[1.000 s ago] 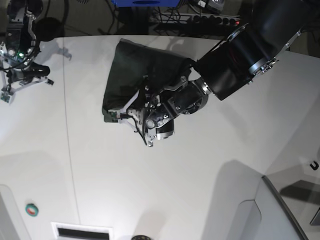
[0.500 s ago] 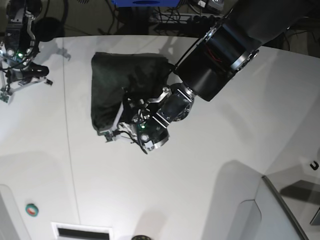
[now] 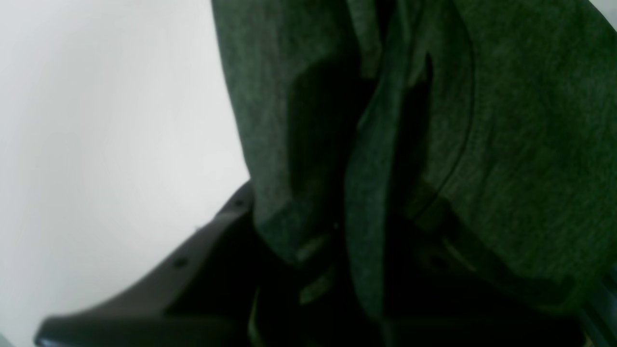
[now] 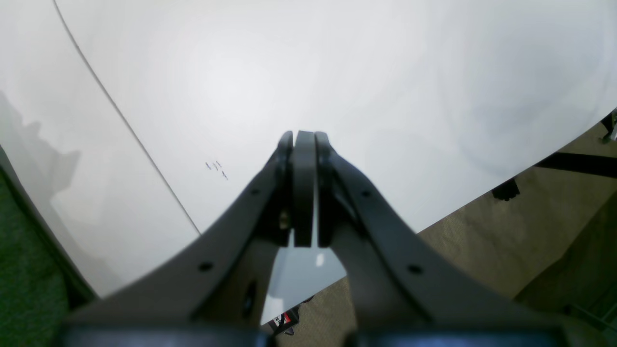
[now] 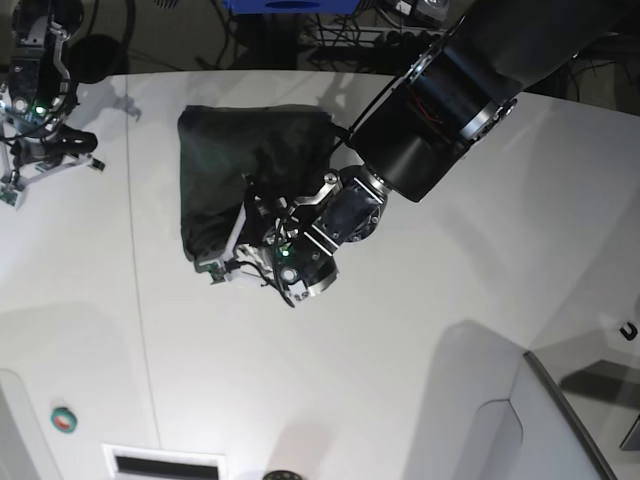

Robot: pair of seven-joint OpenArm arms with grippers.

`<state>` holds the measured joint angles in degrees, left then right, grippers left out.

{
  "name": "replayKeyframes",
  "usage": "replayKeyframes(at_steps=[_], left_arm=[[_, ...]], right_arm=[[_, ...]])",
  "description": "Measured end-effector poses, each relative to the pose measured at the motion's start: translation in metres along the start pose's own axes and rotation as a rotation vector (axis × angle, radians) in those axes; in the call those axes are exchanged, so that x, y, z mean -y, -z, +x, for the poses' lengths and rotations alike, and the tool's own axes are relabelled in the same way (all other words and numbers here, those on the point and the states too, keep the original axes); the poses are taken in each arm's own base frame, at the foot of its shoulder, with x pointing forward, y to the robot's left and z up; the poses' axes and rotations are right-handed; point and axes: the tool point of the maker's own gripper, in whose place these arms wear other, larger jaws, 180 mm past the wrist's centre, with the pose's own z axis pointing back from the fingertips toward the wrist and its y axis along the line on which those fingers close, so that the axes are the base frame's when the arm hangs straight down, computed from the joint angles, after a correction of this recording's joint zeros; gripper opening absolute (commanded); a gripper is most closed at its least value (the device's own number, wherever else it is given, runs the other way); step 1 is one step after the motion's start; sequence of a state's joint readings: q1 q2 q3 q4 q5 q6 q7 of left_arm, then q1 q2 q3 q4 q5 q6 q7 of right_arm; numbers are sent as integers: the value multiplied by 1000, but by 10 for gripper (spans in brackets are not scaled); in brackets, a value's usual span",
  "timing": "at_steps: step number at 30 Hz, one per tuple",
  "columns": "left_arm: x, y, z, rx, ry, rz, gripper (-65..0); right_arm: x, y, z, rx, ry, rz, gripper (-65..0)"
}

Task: Layout the t-shirt on the table in an organized manner, then fold the t-shirt properly
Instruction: 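Grasp the bundle edge with the left gripper and fold it over, then press the folded square flat with both grippers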

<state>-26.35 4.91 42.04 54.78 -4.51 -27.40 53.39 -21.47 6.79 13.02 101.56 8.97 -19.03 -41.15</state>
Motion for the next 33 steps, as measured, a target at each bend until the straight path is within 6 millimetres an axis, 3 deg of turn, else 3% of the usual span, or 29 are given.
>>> replayKeyframes(at_steps=[4,11,15,24,26,30,33], left_arm=[[0,0,1,1,1,1,-650],[-9,-5,6,9,8,19,-341],[-16,-9,11,17,12,33,-258],[-31,-20,26,-7,108,88,-237],[-38,-27,27,-23,120,109,-237],[-48,-46,49,41,148,152,-237],[-49,-59,51,33,163,178,-242]], right_arm=[[0,0,0,0,0,0,-648],[0,0,0,-1,0,-1,-648],[-1,0,-1,-2,-1,2,-648],[-2,0,-1,-1,-2,3,-648],[-1,0,0,-1,-3,3,-648],[-2,0,-1,-1,-3,5,-648],[-3,0,0,1,-7,7,-648]])
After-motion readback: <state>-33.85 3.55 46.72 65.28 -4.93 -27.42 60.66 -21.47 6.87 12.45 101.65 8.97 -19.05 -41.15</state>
